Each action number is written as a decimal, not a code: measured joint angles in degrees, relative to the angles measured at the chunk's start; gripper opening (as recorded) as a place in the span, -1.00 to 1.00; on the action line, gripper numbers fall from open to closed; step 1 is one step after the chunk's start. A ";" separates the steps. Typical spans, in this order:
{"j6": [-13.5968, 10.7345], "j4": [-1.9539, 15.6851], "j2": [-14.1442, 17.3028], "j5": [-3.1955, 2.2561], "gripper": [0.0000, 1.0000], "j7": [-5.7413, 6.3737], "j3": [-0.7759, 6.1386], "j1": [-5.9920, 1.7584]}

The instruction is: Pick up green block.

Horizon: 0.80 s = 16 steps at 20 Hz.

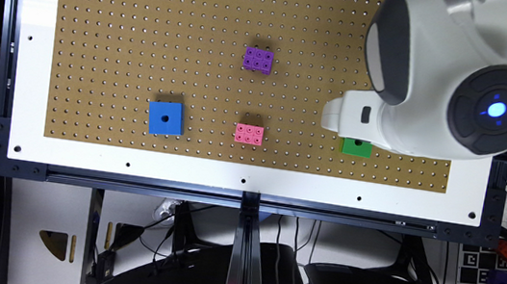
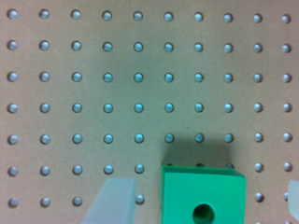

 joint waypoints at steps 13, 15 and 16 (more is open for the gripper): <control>-0.13 6.51 4.79 -0.52 1.00 0.00 -0.08 0.01; -0.08 7.68 6.31 -0.80 1.00 0.00 -0.15 0.01; 0.04 8.07 7.03 -0.98 1.00 0.00 -0.18 0.01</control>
